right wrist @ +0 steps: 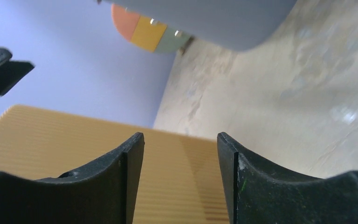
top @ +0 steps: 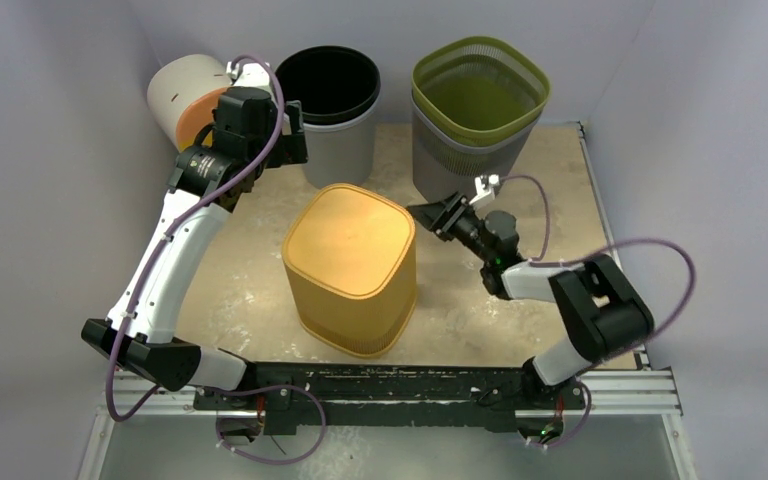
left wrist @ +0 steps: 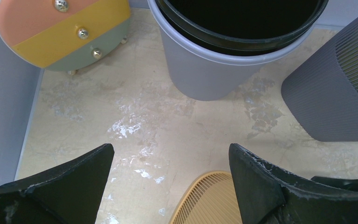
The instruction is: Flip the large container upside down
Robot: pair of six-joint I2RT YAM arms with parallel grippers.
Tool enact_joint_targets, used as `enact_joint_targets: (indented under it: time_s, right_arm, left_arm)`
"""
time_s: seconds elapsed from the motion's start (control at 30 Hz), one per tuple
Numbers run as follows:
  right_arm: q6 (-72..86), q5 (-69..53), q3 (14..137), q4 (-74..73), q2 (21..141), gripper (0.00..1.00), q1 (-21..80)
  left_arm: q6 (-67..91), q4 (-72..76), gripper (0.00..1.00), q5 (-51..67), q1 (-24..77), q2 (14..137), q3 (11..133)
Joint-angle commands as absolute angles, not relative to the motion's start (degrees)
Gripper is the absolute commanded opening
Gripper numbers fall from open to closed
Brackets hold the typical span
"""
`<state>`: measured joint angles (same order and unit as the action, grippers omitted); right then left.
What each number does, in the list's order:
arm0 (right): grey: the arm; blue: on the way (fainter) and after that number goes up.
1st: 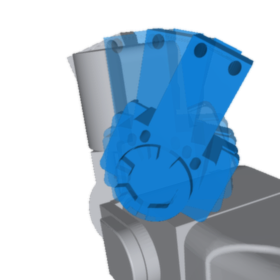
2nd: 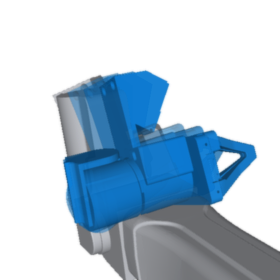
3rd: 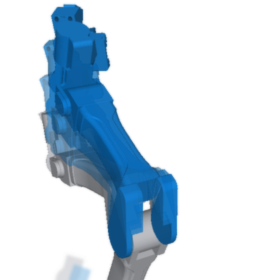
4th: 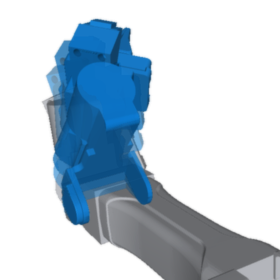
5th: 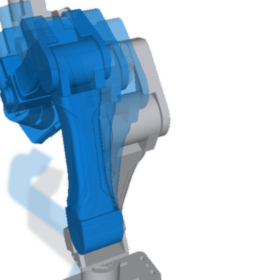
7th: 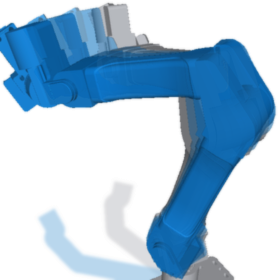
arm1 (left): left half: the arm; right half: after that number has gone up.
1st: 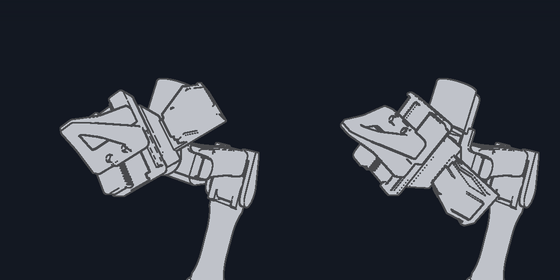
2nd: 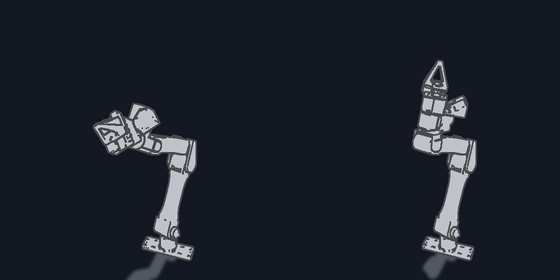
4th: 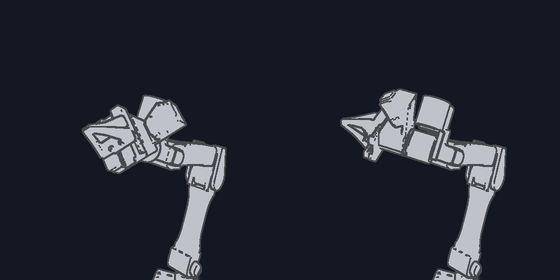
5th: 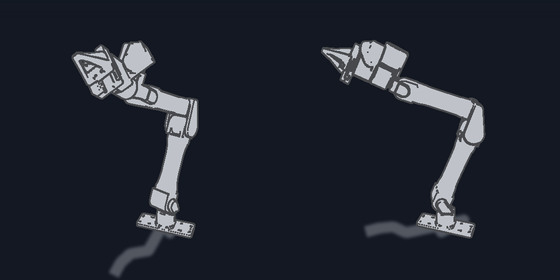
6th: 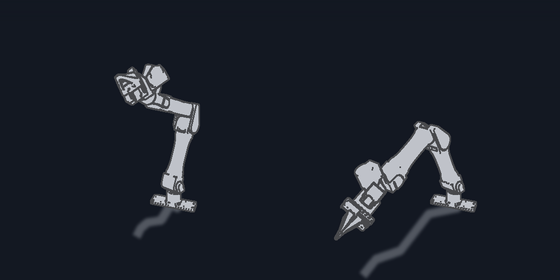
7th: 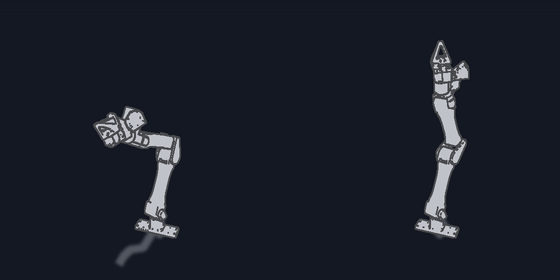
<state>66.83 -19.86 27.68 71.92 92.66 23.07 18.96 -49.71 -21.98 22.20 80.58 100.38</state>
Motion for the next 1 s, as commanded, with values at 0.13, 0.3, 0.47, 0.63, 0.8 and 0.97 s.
enact_joint_targets:
  time_s: [0.13,0.3,0.47,0.63,0.8,0.97]
  right_arm:
    - [38.4,5.0,38.5,22.7,73.8,0.85,23.2]
    - [37.6,15.4,39.8,2.9,66.2,0.92,27.7]
    - [43.7,20.3,37.9,-12.9,57.2,1.00,33.5]
    - [53.6,24.2,37.8,-29.3,48.9,1.00,39.3]
    - [59.5,20.0,38.7,-31.6,50.8,1.00,45.3]
    - [63.2,21.9,38.9,-26.9,60.1,1.00,54.1]
  left_arm:
    - [19.3,-45.8,0.91,-20.5,22.3,79.2,100.0]
    - [19.5,-45.8,0.91,-18.9,22.4,80.0,101.7]
    - [19.8,-45.3,0.92,-18.2,22.4,80.2,102.5]
    - [19.3,-45.5,0.94,-18.5,22.3,80.7,102.5]
    - [18.5,-45.3,0.96,-18.6,22.4,81.7,103.4]
    - [18.0,-45.2,0.96,-16.5,22.4,82.7,104.5]
